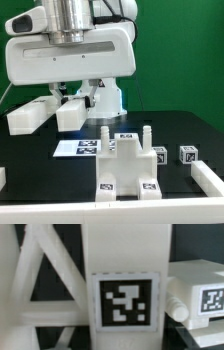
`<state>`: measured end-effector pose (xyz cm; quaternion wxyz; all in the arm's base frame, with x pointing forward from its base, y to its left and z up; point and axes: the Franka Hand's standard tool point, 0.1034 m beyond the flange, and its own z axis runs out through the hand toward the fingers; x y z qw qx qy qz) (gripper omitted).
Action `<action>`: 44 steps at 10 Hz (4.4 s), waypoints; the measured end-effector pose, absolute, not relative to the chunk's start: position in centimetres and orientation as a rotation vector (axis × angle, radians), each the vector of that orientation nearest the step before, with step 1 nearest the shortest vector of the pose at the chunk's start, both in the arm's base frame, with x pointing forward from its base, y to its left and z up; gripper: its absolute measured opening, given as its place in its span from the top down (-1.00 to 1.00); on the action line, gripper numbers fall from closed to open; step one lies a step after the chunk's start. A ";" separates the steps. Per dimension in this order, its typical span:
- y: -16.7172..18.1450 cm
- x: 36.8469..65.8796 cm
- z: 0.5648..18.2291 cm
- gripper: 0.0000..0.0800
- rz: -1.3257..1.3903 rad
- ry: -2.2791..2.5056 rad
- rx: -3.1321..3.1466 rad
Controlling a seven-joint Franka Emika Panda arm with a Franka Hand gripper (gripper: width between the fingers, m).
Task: Assemble chair
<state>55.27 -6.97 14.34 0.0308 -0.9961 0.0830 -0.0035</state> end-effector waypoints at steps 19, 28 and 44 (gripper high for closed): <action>4.2 58.3 13.1 0.28 -0.004 0.057 -3.171; 4.2 57.7 13.0 0.28 -0.021 0.047 -3.172; 4.7 57.6 13.1 0.28 -0.098 0.130 -3.159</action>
Offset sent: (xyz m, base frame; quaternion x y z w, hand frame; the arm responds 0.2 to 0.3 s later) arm 0.0367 0.0634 0.0073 -0.1019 -0.0213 -0.1975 0.9748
